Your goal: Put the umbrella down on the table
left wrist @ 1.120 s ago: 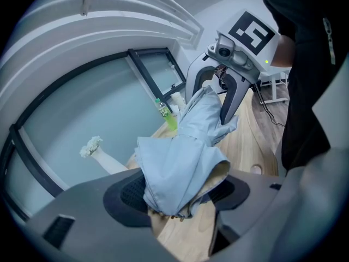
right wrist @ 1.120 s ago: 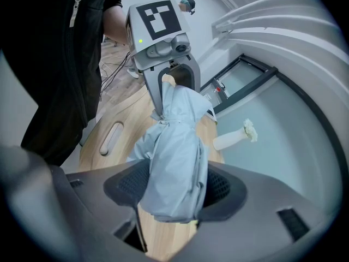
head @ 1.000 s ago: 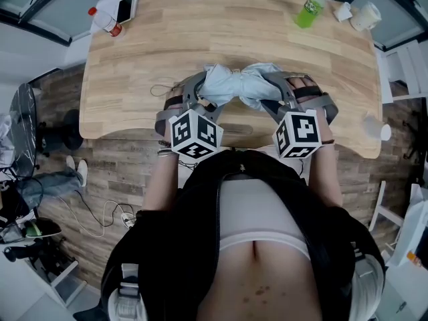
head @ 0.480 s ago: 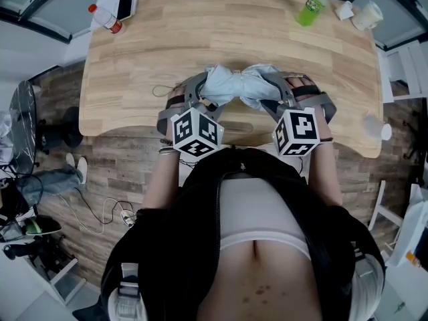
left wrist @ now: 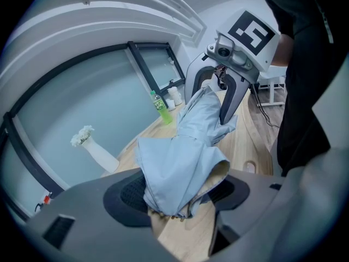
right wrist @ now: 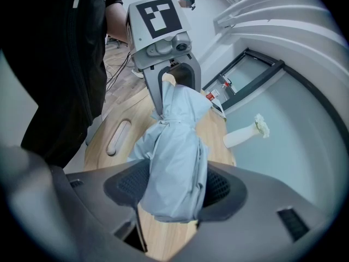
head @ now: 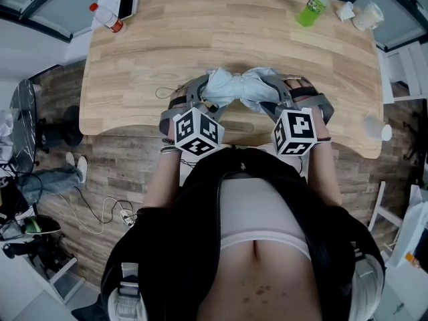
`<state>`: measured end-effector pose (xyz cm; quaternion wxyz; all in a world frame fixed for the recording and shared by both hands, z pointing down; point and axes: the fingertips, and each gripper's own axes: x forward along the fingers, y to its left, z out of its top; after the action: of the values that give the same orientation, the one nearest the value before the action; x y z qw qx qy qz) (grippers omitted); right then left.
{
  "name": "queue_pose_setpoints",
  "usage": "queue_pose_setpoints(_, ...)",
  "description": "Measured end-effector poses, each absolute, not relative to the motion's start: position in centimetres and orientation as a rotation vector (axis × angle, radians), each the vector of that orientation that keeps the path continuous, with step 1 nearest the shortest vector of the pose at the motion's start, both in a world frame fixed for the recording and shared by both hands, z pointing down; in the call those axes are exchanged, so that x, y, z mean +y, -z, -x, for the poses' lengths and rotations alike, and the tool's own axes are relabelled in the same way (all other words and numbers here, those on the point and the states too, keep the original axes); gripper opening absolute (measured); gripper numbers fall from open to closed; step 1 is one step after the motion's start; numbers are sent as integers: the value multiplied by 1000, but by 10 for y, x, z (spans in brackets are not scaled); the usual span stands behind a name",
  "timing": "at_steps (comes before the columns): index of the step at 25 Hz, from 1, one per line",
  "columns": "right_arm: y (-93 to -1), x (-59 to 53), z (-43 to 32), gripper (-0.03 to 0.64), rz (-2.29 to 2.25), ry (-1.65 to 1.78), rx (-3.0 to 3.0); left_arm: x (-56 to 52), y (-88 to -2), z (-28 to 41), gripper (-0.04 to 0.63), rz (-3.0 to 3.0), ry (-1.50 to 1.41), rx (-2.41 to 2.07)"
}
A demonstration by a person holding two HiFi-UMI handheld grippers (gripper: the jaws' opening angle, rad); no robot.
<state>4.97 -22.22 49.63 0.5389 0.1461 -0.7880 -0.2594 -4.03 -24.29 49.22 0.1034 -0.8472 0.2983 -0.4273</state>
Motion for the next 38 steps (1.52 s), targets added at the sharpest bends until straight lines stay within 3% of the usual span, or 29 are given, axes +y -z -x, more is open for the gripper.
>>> queue_pose_setpoints(38,-539,-206,-47,291,-278,529,-1875,-226,-533,43,298,2561,1340,840)
